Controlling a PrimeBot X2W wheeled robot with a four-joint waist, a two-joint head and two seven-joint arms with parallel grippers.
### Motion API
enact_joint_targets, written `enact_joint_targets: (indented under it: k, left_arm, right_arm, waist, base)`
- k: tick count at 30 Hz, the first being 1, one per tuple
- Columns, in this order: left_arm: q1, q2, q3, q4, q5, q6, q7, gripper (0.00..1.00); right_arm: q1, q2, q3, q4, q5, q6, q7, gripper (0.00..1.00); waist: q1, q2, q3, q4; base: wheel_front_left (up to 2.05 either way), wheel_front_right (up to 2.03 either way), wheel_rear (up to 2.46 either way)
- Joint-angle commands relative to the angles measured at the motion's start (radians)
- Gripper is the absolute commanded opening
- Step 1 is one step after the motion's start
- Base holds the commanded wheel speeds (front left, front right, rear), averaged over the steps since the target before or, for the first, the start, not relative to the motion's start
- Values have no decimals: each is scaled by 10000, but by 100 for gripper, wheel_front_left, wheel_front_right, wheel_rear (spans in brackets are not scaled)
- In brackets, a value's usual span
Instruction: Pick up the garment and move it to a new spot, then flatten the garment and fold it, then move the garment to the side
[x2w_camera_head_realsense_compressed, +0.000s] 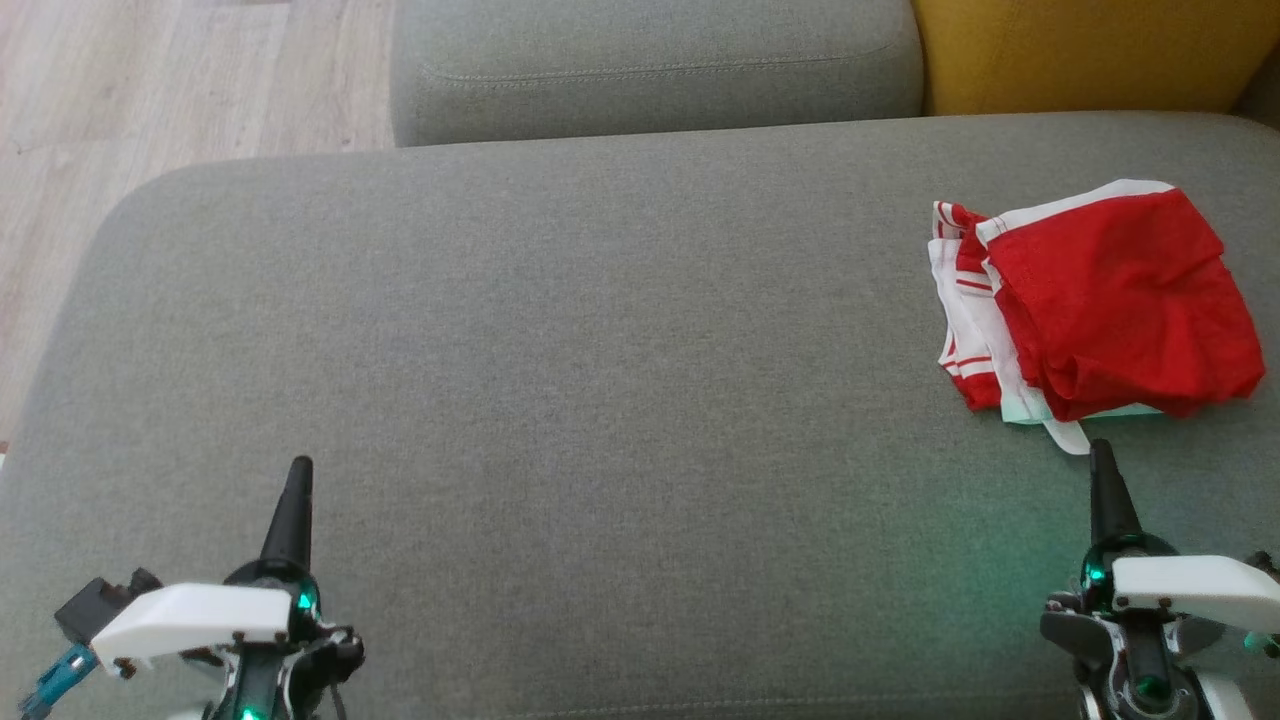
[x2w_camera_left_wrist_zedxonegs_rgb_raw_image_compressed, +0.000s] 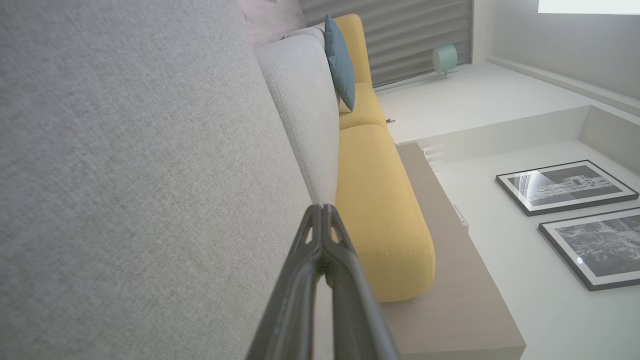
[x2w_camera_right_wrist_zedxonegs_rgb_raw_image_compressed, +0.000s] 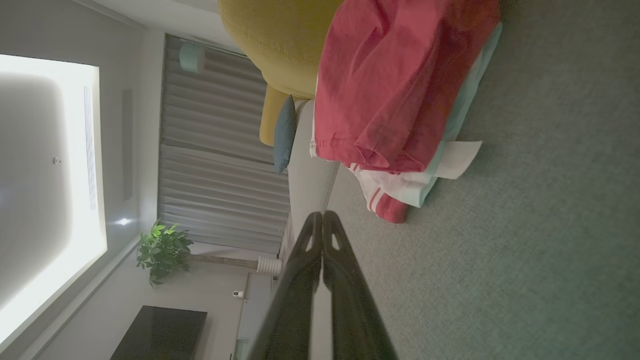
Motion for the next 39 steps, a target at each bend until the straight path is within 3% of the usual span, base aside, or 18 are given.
enact_joint_targets:
  k: [1, 25, 39]
  left_arm:
    - [-653, 149, 387, -289, -249, -77, 68, 0]
    - [-950, 148, 998, -63, -2598, -159, 794, 0]
    - [-955, 115, 1047, -60, -2568, -159, 834, 0]
  right_arm:
    - [-554, -192, 133, -421, 274, -6, 108, 0]
    - [-711, -184, -235, -555, 2885, -7, 816, 0]
    - [-714, -158, -273, -554, 2865, -7, 848, 0]
  waist:
    - [0, -1, -1, -3]
    - [0, -1, -26, -62]
    - [0, -1, -26, -63]
  base:
    - [0, 0, 0]
    - [0, 0, 0]
    - [0, 0, 0]
